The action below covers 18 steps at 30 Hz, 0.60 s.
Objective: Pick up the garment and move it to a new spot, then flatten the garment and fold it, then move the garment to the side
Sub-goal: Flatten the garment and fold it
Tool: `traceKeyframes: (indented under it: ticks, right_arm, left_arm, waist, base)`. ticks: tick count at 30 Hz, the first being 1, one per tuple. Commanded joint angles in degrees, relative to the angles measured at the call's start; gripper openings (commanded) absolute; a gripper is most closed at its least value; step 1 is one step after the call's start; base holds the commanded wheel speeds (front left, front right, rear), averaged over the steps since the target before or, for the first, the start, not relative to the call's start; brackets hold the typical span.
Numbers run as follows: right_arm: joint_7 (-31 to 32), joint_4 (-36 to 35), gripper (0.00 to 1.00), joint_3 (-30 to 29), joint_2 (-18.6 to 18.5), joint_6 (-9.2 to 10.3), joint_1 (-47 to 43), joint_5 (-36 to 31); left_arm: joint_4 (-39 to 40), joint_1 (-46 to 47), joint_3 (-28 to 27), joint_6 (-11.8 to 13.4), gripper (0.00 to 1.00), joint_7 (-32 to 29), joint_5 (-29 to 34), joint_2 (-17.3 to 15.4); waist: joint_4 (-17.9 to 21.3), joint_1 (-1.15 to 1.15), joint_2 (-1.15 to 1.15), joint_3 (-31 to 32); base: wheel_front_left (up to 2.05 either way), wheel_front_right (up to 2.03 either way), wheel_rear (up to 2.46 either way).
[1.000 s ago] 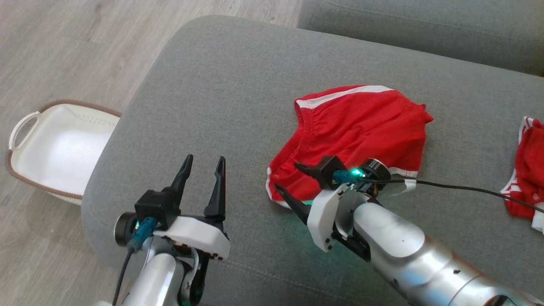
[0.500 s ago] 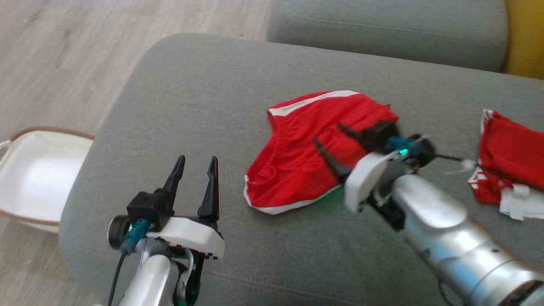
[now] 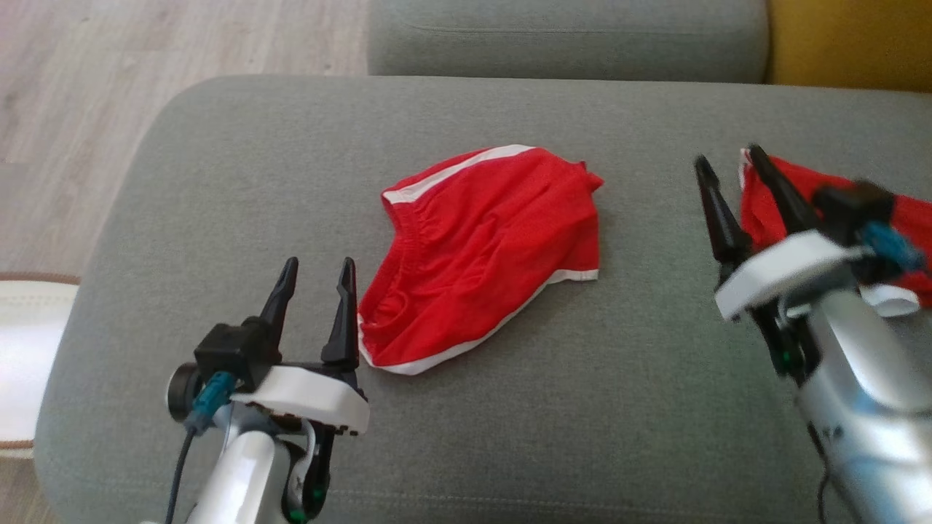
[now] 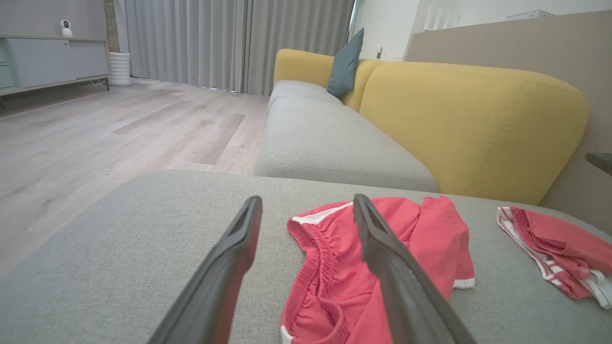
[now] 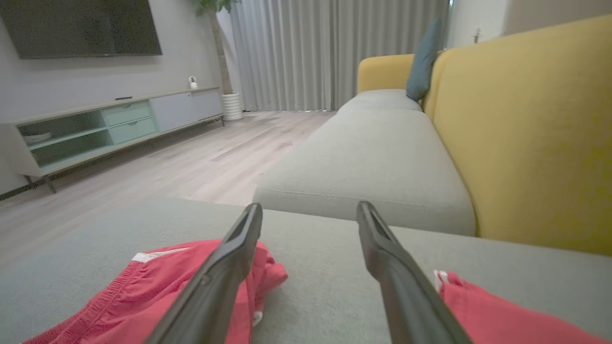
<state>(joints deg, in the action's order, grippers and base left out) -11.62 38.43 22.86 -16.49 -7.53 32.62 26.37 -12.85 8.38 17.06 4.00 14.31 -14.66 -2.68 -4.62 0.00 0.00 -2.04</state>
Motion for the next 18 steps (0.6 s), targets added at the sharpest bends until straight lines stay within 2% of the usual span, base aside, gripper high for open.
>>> traceKeyframes:
  ticks: [1, 8, 12, 15, 18]
  right_arm:
    - [-0.3, -3.6, 1.0, -2.1, 1.1, 0.04, -2.0, -1.4]
    - [2.6, -17.9, 1.0, -16.0, 9.4, 0.04, -16.6, -9.2]
    - [5.3, -25.3, 1.0, -19.3, 12.5, 0.04, -22.4, -12.4]
    - [7.2, -29.8, 1.0, -20.1, 13.3, 0.04, -24.1, -13.6]
    - [8.9, -33.1, 1.0, -20.9, 13.5, 0.04, -24.7, -14.4]
  left_arm:
    - [2.2, 1.5, -2.6, -0.3, 1.0, 0.7, 0.7, -0.2]
    - [2.4, 0.4, -3.6, -1.7, 1.0, 0.7, 1.2, -0.2]
    - [2.0, -0.1, -3.8, -2.7, 1.0, 0.7, 1.8, -0.2]
    - [1.2, 0.8, -4.1, -3.8, 1.0, 0.7, 2.7, -0.5]
    - [-1.2, 2.6, -3.2, -5.4, 1.0, 0.7, 4.6, -2.1]
  waist:
    - [1.0, 0.0, 0.0, -0.4]
    - [2.3, 0.0, 0.0, -1.0]
    - [2.6, 0.0, 0.0, -2.0]
    - [2.9, 0.0, 0.0, -3.4]
    - [3.1, 0.0, 0.0, -4.7]
  base:
    - [0.0, 0.0, 0.0]
    - [0.0, 0.0, 0.0]
    - [0.0, 0.0, 0.0]
    - [0.0, 0.0, 0.0]
    - [0.0, 0.0, 0.0]
